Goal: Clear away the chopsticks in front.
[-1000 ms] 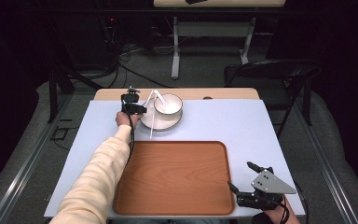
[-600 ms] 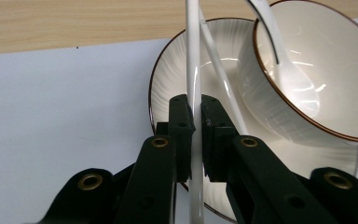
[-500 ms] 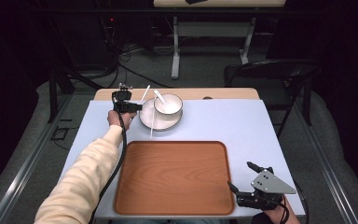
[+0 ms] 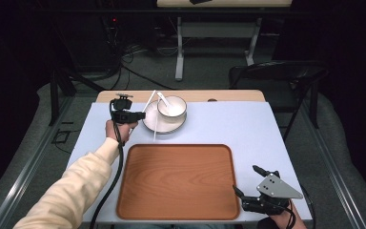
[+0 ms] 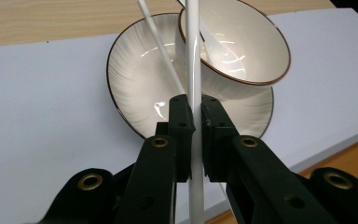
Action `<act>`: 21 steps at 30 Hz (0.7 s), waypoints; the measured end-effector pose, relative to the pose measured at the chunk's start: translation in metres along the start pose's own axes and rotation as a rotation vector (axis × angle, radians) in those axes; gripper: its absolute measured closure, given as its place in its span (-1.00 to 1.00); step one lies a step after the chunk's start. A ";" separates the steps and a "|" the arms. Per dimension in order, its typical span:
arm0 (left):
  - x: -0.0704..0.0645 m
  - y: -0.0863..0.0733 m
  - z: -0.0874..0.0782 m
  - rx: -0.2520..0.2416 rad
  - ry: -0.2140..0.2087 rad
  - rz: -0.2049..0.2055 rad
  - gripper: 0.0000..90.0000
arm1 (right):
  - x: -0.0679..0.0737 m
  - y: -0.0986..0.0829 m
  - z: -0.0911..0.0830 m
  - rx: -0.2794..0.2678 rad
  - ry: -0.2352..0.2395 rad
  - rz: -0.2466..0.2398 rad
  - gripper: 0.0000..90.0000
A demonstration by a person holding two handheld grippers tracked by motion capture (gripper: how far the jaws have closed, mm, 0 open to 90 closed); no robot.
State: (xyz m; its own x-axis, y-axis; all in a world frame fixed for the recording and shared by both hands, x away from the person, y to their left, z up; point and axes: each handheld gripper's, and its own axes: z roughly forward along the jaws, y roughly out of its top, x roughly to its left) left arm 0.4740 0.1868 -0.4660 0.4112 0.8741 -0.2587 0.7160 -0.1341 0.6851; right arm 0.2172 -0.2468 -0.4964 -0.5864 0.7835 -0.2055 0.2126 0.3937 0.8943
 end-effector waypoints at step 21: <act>-0.027 -0.058 -0.050 -0.054 -0.094 0.000 0.87 | 0.000 0.000 0.000 -0.004 0.006 0.000 -0.70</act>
State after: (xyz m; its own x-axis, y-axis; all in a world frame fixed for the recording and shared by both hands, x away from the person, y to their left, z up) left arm 0.3934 0.1945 -0.4650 0.4636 0.8264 -0.3197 0.6855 -0.1059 0.7203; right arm 0.2170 -0.2471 -0.4964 -0.5912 0.7805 -0.2030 0.2093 0.3916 0.8960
